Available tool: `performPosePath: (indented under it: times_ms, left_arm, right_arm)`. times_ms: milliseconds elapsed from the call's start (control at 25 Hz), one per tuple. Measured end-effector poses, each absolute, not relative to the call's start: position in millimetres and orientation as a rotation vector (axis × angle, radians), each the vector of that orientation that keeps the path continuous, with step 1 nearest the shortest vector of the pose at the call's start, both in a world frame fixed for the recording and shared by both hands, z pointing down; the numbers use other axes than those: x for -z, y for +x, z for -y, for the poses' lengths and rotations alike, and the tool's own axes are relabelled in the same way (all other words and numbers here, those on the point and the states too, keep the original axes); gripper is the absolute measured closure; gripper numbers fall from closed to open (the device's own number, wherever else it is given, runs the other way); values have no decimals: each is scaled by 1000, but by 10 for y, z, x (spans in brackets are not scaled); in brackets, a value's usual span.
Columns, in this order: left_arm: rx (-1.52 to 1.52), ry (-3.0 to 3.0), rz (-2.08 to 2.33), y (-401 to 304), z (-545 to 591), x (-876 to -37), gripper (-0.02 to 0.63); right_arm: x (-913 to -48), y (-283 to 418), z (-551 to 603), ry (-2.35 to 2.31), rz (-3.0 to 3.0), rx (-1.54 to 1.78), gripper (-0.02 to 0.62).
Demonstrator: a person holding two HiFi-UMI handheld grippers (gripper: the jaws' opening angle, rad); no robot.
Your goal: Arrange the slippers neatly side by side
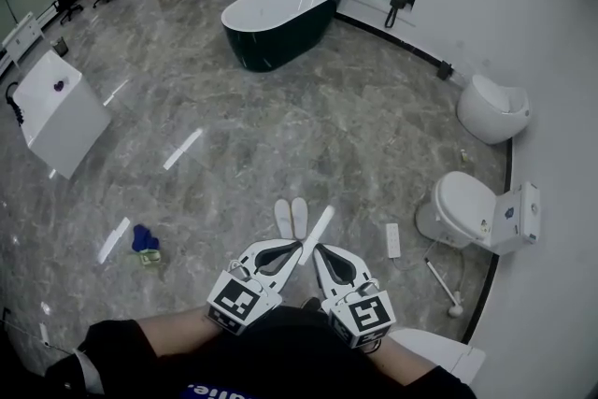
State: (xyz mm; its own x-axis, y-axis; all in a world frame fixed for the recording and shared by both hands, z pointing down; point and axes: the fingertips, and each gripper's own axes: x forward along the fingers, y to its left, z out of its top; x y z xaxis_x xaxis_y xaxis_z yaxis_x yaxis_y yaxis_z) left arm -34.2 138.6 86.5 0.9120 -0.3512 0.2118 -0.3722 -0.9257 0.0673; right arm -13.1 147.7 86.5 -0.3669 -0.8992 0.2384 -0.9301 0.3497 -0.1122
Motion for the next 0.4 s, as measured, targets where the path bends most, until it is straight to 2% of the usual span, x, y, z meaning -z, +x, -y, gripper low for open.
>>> performPosePath:
  times_ms: [400]
  left_arm:
    - [-300,2967,580,-359,-1415,-857,604]
  right_arm:
    - [-885,-134,-1501,1676,2470,-360,597]
